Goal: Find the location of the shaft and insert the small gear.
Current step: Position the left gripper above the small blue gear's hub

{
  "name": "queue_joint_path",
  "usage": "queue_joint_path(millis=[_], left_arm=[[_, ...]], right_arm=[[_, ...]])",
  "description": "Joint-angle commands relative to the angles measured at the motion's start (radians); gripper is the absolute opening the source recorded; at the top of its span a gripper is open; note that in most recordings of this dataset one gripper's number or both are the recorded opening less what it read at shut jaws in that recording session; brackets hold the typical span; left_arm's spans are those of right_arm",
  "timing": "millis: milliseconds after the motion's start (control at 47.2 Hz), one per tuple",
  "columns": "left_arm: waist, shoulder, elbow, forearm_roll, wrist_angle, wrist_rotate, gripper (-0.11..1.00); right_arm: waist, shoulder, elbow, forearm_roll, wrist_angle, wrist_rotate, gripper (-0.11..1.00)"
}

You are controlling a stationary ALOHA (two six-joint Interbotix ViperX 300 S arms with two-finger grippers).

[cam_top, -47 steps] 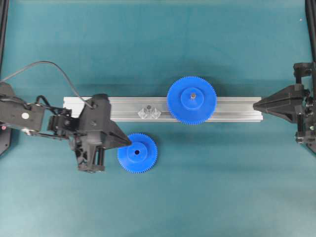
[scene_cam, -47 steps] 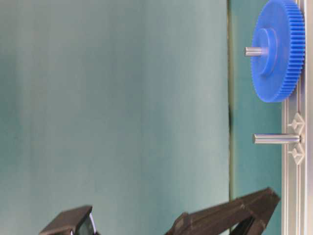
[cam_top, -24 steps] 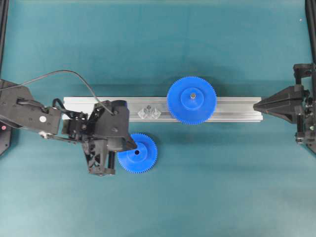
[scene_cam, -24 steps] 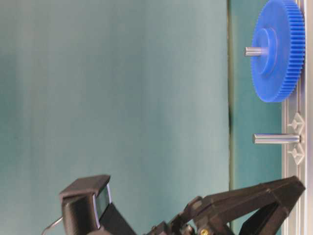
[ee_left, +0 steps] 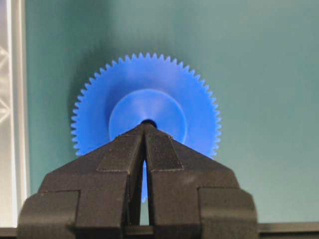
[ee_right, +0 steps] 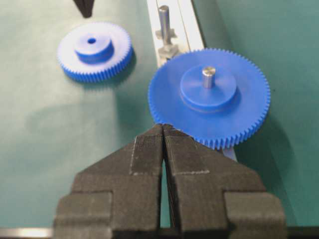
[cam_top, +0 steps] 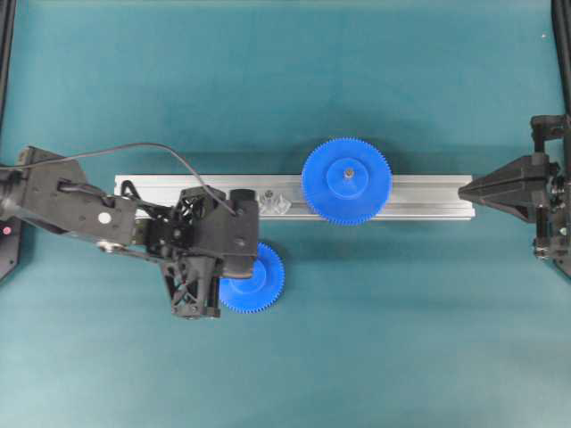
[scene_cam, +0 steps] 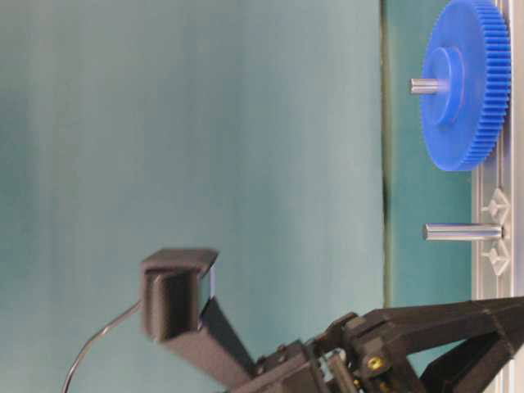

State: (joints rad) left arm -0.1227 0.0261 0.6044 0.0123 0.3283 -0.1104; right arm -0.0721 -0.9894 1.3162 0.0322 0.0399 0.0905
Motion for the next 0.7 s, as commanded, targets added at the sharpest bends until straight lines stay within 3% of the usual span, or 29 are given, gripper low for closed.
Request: queue_joint_path(millis=[0, 678], left_arm=[[-0.005, 0.003, -0.049, 0.002, 0.034, 0.003, 0.01], [-0.012, 0.107, -0.221, 0.002, 0.295, 0.006, 0.01]], right_arm=[[-0.006, 0.006, -0.008, 0.0, -0.005, 0.009, 0.0], [-0.006, 0.002, -0.002, 0.002, -0.009, 0.009, 0.0]])
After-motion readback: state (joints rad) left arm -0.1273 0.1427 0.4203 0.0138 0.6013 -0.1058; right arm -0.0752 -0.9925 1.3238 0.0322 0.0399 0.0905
